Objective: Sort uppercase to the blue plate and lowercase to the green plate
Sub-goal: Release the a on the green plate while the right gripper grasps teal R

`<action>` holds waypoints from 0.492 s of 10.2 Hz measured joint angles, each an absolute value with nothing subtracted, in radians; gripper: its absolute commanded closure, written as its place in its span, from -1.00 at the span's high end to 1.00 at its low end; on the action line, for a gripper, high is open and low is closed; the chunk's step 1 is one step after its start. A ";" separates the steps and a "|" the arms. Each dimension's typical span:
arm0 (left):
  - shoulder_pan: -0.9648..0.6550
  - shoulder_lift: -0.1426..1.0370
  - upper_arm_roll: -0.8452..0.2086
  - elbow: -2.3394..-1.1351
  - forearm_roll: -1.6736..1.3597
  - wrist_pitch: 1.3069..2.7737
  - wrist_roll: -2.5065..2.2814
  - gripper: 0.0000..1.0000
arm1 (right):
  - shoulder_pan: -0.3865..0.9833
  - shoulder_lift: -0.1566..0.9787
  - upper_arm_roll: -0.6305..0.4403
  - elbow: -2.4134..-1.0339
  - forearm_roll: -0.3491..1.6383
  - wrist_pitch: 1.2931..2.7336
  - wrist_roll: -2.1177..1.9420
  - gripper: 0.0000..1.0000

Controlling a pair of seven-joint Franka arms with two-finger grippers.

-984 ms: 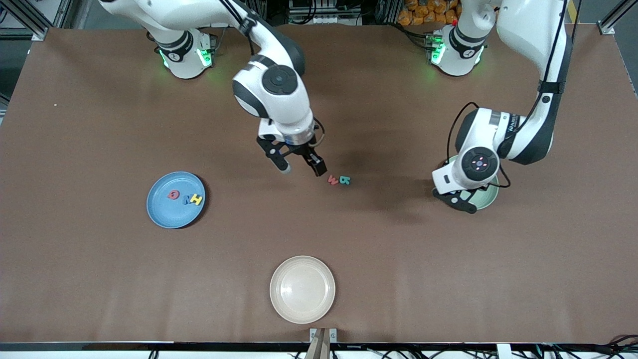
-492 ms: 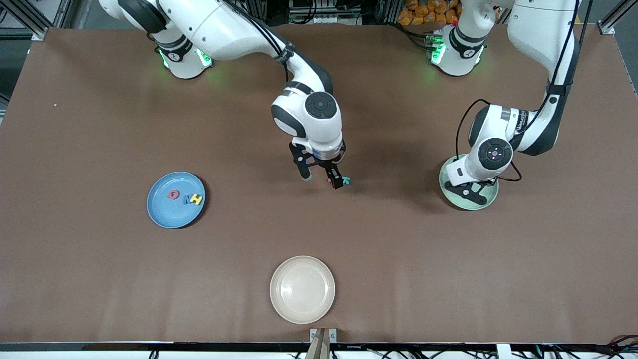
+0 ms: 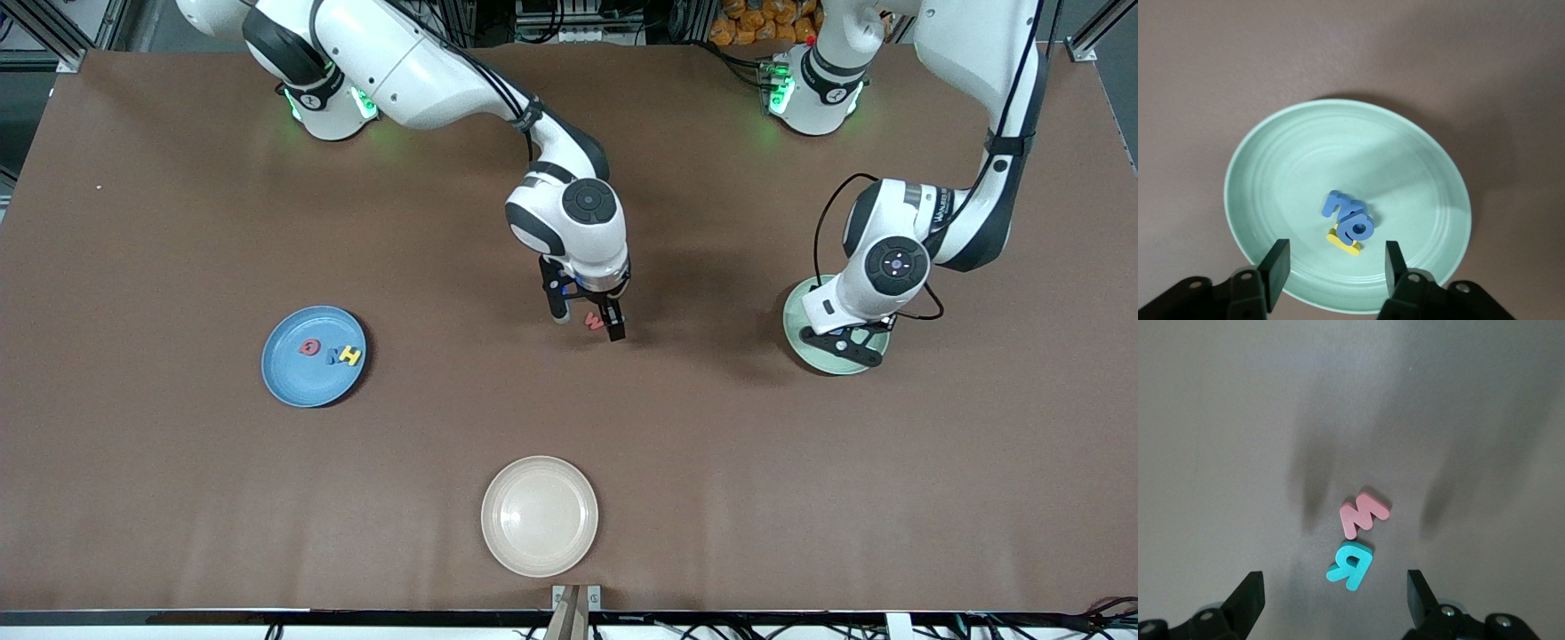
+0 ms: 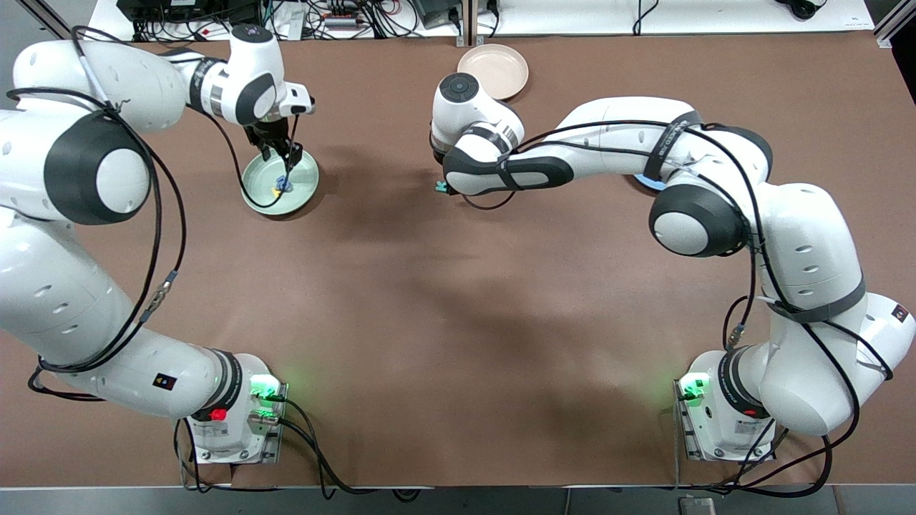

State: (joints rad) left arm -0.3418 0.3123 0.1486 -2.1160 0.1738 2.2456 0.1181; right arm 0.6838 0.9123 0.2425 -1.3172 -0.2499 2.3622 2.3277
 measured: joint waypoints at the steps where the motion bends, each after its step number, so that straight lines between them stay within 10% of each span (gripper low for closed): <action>1: -0.342 0.307 0.149 -2.092 0.155 2.233 0.118 0.41 | 0.684 0.935 0.242 -1.311 -0.246 2.391 2.329 0.65; 5: -0.342 0.304 0.147 -2.015 0.074 2.190 0.115 0.54 | 0.682 0.971 0.236 -1.286 -0.196 2.420 2.332 0.36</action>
